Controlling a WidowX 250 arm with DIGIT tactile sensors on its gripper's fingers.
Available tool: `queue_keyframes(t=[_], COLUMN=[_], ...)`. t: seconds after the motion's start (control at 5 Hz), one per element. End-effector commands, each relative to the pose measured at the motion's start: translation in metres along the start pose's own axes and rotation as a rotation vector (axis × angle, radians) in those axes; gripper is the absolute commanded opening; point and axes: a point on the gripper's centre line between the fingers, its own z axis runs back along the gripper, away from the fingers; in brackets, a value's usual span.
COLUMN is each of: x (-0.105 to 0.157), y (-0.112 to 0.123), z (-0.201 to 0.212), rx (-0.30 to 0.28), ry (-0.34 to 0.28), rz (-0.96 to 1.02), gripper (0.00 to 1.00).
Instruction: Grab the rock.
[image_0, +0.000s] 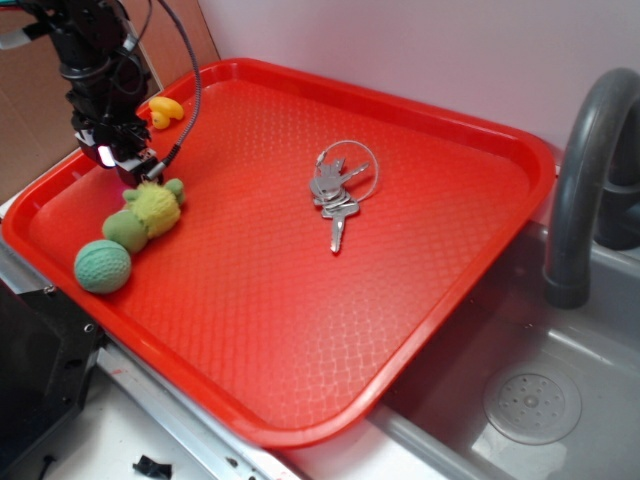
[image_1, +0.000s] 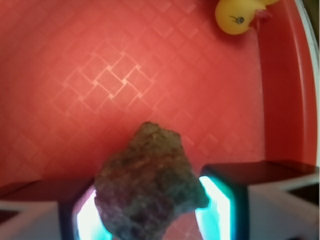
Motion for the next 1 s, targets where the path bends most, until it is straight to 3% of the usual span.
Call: queue_keyframes(t=[0.0, 0.2, 0.4, 0.6, 0.8], x=[0.002, -0.005, -0.010, -0.016, -0.020], y=[-0.027, -0.041, -0.070, -0.090, -0.105], z=[0.092, 0.135, 0.176, 0.199, 0.207], rx=[-0.041, -0.165, -0.220, -0.291, -0.321], ry=[-0.026, -0.045, -0.057, -0.077, -0.070], rz=[0.225, 0.270, 0.291, 0.253, 0.179], gripper=[0.00, 0.00, 0.00, 0.00, 0.00])
